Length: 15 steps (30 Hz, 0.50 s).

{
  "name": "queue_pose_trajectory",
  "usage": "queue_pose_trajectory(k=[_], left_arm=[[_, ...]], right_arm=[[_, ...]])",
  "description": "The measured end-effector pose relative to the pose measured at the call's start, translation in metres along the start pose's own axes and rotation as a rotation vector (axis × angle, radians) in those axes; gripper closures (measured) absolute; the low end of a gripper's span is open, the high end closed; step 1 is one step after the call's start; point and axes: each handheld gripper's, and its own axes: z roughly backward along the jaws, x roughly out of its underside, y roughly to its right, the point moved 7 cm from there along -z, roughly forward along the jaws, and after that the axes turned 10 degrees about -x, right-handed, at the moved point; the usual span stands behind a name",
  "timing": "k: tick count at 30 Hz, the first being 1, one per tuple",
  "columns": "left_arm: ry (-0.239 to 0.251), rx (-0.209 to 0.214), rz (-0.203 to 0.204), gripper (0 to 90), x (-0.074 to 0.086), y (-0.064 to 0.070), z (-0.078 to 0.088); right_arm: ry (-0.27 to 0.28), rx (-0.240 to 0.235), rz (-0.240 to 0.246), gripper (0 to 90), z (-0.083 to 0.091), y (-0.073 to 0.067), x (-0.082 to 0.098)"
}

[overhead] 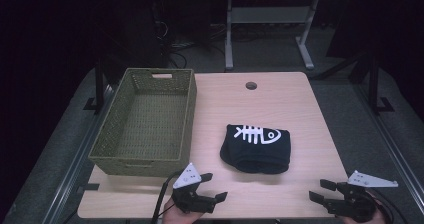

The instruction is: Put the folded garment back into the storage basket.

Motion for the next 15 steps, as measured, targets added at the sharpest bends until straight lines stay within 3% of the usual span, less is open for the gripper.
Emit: queue_pose_trajectory(k=[9, 15], left_arm=[[0.001, -0.003, 0.009, 20.9, -0.02, -0.006, -0.008], [-0.005, -0.012, -0.007, 20.6, -0.033, -0.007, -0.022]], right_arm=[[0.014, -0.013, 0.034, 26.3, -0.003, 0.004, -0.023], [-0.006, -0.03, 0.018, 26.3, -0.011, 0.006, -0.033]])
